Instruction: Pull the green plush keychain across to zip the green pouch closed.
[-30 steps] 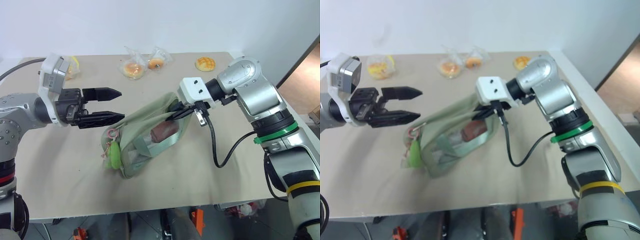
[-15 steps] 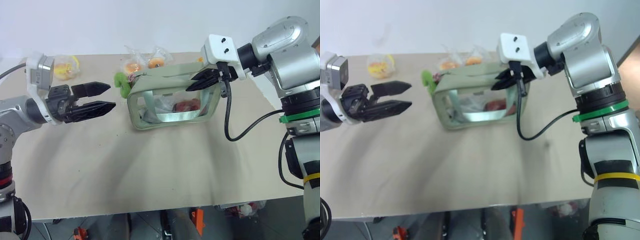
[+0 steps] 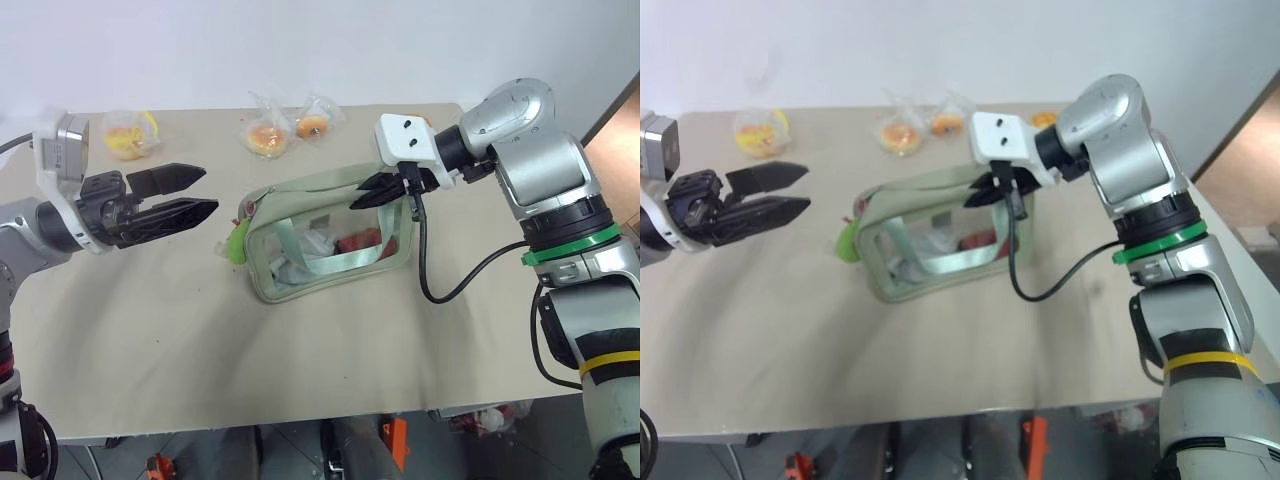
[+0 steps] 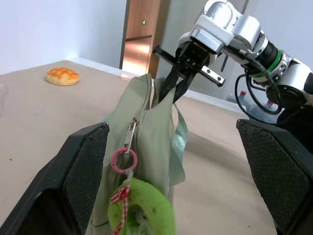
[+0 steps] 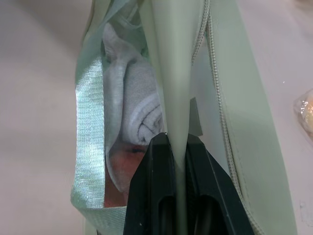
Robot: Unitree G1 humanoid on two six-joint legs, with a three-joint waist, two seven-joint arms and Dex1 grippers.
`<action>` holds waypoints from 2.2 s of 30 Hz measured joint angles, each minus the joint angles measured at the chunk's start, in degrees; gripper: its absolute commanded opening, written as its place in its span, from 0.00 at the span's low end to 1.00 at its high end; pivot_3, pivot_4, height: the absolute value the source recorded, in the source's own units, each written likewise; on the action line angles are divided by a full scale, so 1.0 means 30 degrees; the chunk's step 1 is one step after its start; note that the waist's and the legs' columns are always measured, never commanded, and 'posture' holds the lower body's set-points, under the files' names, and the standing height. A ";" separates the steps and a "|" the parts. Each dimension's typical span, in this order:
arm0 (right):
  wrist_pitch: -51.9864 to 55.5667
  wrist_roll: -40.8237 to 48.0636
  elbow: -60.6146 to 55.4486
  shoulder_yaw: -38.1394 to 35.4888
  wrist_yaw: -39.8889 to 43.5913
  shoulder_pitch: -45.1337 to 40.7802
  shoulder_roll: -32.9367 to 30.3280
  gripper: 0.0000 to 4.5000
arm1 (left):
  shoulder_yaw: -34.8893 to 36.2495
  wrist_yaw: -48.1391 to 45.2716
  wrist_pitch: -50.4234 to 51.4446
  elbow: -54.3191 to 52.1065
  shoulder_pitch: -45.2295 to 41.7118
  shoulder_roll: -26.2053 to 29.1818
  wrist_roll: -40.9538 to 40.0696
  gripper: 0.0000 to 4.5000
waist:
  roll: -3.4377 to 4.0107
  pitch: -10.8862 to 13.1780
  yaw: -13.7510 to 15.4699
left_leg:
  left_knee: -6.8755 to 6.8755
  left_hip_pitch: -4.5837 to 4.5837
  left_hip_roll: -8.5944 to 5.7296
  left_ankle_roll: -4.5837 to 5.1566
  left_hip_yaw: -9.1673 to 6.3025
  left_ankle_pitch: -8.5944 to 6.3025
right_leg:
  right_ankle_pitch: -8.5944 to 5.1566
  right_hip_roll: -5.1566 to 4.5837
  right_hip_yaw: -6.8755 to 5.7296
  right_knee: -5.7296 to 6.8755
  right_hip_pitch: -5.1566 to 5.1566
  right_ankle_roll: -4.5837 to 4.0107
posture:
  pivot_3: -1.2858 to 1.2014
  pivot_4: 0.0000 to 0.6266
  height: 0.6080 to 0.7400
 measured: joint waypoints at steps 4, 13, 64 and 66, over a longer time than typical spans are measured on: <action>0.0122 0.0008 0.1036 -0.0083 -0.0131 -0.0689 0.0318 0.02 | 0.0085 0.0213 0.0187 -0.0021 0.0100 0.0150 -0.0148 0.97 | 0.0001 0.0000 -0.0069 | 0.0000 0.0004 0.0003 0.0001 0.0000 0.0001 | 0.0009 0.0007 0.0001 0.0004 -0.0002 -0.0013 | 0.52 0.24 1.00; 0.0741 0.0057 0.1330 -0.0621 -0.0394 -0.1316 0.0430 0.02 | -0.0079 0.0225 0.0179 0.0245 0.0096 0.0083 -0.0089 0.97 | 0.0000 0.0000 -0.0049 | -0.0003 -0.0010 0.0000 0.0000 0.0004 0.0000 | 0.0005 -0.0003 0.0002 -0.0002 -0.0002 -0.0008 | 0.52 0.24 1.00; 0.7393 0.6026 -0.5955 -0.6603 -0.3567 0.7041 -0.3867 0.61 | -0.0647 -0.2672 -0.1127 0.4106 0.2003 0.1869 0.3819 0.97 | -0.0011 -0.0007 -0.0148 | -0.0015 0.0034 0.0010 -0.0011 0.0065 -0.0009 | -0.0043 -0.0008 0.0053 -0.0005 -0.0001 -0.0097 | 0.52 0.24 1.00; 0.7190 0.5796 -0.5959 -0.6287 -0.3649 0.7370 -0.3870 0.61 | -0.0646 -0.2665 -0.1126 0.4153 0.1980 0.1857 0.3838 0.97 | -0.0011 -0.0007 -0.0147 | -0.0018 0.0031 0.0012 -0.0011 0.0065 -0.0010 | -0.0047 -0.0004 0.0054 -0.0005 -0.0003 -0.0095 | 0.52 0.24 1.00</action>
